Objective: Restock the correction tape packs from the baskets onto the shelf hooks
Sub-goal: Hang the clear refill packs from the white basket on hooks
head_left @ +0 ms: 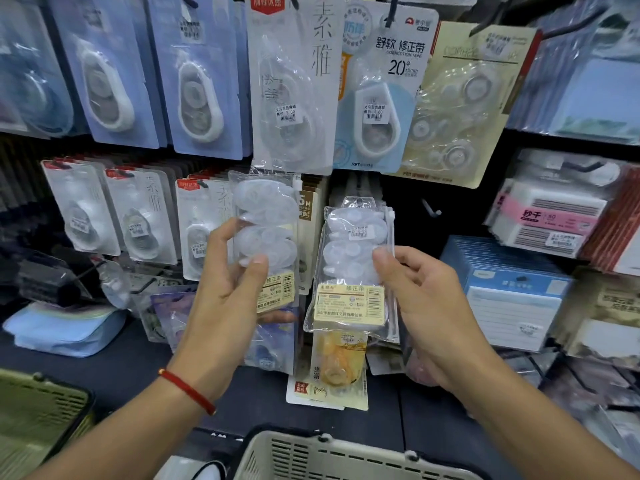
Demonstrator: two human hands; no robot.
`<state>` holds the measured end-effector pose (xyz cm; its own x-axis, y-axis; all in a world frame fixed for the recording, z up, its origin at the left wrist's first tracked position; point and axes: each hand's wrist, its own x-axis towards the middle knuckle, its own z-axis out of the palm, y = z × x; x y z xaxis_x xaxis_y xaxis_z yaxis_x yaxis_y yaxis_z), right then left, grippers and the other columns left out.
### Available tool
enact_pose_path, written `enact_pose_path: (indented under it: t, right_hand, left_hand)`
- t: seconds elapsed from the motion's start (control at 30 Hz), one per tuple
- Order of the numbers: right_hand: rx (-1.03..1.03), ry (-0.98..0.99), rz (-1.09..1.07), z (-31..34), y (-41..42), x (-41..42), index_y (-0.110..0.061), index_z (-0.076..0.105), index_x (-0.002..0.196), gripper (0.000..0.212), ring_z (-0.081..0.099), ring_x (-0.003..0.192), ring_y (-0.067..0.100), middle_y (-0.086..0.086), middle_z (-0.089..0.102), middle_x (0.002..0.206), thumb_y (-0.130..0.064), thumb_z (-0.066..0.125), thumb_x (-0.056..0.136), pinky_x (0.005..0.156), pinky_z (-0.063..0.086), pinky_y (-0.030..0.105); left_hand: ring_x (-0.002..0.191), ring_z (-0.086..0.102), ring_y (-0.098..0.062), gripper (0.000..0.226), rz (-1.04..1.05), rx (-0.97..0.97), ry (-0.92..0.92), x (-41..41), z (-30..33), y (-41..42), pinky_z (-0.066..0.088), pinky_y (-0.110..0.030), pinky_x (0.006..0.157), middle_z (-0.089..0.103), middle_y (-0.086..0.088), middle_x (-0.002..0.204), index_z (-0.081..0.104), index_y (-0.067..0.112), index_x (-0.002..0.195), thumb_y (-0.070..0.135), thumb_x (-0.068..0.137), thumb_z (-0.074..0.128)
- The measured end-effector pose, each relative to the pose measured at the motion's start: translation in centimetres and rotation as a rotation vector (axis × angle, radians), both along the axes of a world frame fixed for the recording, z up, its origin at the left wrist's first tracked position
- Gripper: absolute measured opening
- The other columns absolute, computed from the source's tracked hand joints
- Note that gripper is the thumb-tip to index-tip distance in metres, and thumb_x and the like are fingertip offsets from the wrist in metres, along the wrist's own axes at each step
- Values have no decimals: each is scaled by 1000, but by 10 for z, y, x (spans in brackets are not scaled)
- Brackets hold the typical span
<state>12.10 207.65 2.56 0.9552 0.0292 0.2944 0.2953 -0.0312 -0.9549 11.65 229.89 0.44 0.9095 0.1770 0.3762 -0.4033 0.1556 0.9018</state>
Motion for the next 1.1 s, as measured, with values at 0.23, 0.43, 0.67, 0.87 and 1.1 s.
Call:
enact_pose_path:
  t: [0.23, 0.43, 0.67, 0.87, 1.1]
  right_hand:
    - [99, 25, 38, -3, -1, 2, -24, 79, 105, 25, 79, 98, 17, 1, 82, 104, -44, 65, 101, 77, 61, 22]
    - [-461, 20, -257, -9, -13, 9, -37, 64, 129, 35, 64, 102, -5, -19, 68, 119, -51, 64, 97, 88, 51, 25]
    - [-294, -50, -42, -14, 10, 1, -33, 72, 92, 26, 76, 86, 19, -3, 79, 90, -57, 63, 92, 81, 61, 58]
    - [-197, -31, -181, -14, 2, 2, -33, 72, 82, 25, 67, 66, -3, -12, 73, 73, -44, 62, 103, 59, 51, 15]
    - [-79, 23, -182, -7, 8, -5, -24, 77, 91, 29, 78, 86, 16, 0, 80, 87, -44, 62, 104, 80, 61, 40]
  left_hand:
    - [89, 76, -34, 48, 53, -9, 14, 3, 1, 3, 64, -45, 59, 74, 11, 100, 56, 60, 122, 14, 109, 50]
    - [85, 76, -32, 50, -10, 37, 24, -3, 5, 1, 64, -45, 57, 73, 8, 104, 59, 59, 119, 11, 109, 48]
    - [98, 77, -38, 50, -522, -4, 251, -11, -5, -19, 65, -53, 67, 76, -14, 120, 55, 48, 138, 23, 96, 60]
    - [112, 64, -51, 62, -375, 120, 225, -6, -8, -19, 66, -46, 73, 58, -37, 123, 48, 36, 151, 1, 101, 61]
    - [94, 75, -38, 51, -341, 98, 155, -9, 0, -16, 64, -36, 67, 73, -25, 111, 56, 25, 145, 8, 97, 63]
